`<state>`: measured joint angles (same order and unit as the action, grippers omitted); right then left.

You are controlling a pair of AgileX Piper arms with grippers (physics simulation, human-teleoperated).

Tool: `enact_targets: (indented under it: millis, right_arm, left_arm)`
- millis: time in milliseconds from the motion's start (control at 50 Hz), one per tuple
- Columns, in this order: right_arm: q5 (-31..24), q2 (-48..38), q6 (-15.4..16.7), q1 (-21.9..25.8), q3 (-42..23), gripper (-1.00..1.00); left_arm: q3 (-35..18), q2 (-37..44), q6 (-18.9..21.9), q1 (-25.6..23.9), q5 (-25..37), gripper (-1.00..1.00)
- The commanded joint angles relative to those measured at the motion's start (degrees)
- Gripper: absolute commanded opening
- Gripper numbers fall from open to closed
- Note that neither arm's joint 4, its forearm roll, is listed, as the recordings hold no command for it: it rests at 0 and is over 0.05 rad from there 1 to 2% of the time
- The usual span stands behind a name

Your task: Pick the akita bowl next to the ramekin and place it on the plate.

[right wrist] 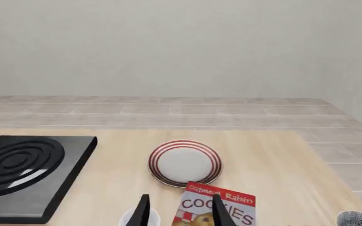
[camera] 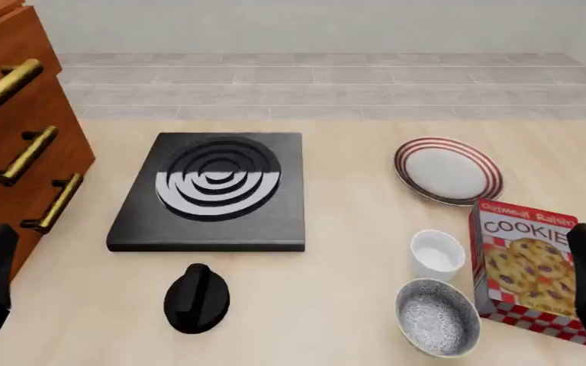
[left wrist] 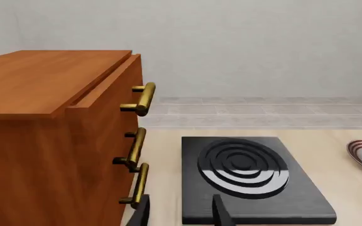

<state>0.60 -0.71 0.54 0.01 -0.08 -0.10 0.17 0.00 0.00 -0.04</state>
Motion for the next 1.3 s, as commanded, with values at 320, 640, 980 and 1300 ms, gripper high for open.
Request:
enact_targets:
  millis: [320, 640, 980, 1300]
  right_arm:
    - [-1.98, 0.57, 2.8, 1.42, -1.07, 1.0]
    - [-5.34, 0.32, 4.89, 1.74, -2.33, 1.0]
    - [-11.42, -2.33, 5.89, 3.78, -10.2, 1.0]
    - [-16.72, -5.48, 8.97, 7.03, -15.95, 1.0]
  left_arm:
    - [-0.15, 0.26, 0.0, 0.0, -0.07, 1.0]
    - [-0.15, 0.26, 0.0, 0.0, -0.07, 1.0]
    - [-0.15, 0.26, 0.0, 0.0, -0.07, 1.0]
    - [-0.15, 0.26, 0.0, 0.0, -0.07, 1.0]
